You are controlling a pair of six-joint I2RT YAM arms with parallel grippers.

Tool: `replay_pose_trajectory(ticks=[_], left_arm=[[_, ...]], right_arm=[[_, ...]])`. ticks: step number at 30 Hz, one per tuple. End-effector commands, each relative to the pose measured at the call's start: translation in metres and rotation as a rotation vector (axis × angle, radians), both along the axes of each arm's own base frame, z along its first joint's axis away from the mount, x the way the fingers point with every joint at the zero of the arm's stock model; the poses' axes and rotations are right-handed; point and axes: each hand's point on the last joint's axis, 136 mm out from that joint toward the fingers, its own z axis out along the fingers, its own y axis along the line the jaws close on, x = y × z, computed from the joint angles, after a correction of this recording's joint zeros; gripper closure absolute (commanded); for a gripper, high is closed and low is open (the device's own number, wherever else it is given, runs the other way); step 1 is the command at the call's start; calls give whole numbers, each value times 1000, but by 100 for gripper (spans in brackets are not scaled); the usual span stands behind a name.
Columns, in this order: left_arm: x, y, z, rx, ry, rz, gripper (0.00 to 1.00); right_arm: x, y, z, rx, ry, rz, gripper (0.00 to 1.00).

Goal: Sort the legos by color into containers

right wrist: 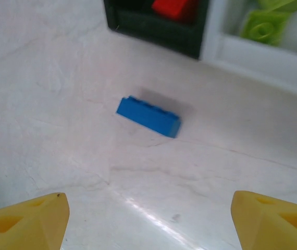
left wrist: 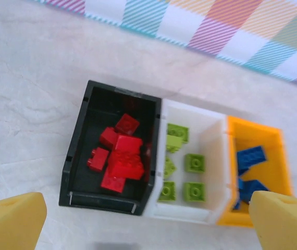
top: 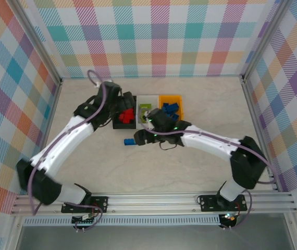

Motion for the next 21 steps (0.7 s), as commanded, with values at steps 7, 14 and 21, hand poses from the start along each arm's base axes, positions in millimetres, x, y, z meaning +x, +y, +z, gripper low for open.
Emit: replay_pose_trajectory(ticks=[7, 14, 21], left_arm=[[-56, 42, 10, -24, -67, 63, 0], [-61, 41, 1, 3, -29, 30, 0], [-59, 38, -10, 6, -17, 18, 0]], right_arm=[[36, 54, -47, -125, -50, -133, 17], [49, 59, -71, -219, -42, -167, 11], [43, 62, -91, -264, -18, -152, 6]])
